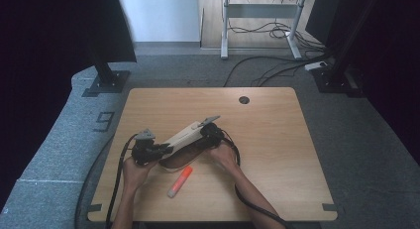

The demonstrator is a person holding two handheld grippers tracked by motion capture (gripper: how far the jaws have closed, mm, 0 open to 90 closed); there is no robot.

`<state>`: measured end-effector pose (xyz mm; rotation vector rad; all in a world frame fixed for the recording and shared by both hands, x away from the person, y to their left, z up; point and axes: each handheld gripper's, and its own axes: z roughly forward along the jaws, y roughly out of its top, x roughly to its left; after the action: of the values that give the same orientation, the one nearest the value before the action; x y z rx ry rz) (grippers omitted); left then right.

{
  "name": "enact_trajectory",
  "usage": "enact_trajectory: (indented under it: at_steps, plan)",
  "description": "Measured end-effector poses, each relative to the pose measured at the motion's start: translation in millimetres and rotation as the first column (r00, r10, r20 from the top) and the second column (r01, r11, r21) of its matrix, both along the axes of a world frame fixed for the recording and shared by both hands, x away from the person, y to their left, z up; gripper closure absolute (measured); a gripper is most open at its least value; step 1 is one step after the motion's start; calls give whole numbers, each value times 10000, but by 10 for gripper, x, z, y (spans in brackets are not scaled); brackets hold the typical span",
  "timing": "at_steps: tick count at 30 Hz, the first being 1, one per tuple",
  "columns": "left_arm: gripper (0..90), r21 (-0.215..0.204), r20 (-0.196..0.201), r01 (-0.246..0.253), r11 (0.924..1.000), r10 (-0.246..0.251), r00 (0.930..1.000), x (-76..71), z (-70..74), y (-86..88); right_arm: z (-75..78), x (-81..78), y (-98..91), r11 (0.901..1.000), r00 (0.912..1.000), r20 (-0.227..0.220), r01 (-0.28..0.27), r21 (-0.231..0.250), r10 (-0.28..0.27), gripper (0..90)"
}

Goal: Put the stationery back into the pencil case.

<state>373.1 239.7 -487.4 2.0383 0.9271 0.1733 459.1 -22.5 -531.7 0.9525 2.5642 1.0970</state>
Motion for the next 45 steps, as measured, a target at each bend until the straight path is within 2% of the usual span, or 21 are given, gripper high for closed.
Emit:
enact_trajectory:
  at_steps: [11,23,30,38,45]
  plan:
    - [766,-72,-4,-85,9999,85,10000,8,-10,3,101,-121,-187,9993,9994,-158,-319,-193,316,313]
    - [764,-112,-25,-37,9999,37,10000,14,-18,11,183,-271,-384,9990,9987,-261,-449,-63,447,315]
    - [763,-57,-33,6,10000,-6,10000,12,-19,8,260,-371,-519,9984,9980,-321,-529,218,536,289]
    - [763,-14,-19,30,10000,-30,10000,8,-20,9,243,-514,-719,9991,9984,-431,-360,220,369,279]
    - [763,16,-10,50,10000,-50,10000,7,-21,6,247,-655,-907,9989,9981,-465,-402,232,412,317]
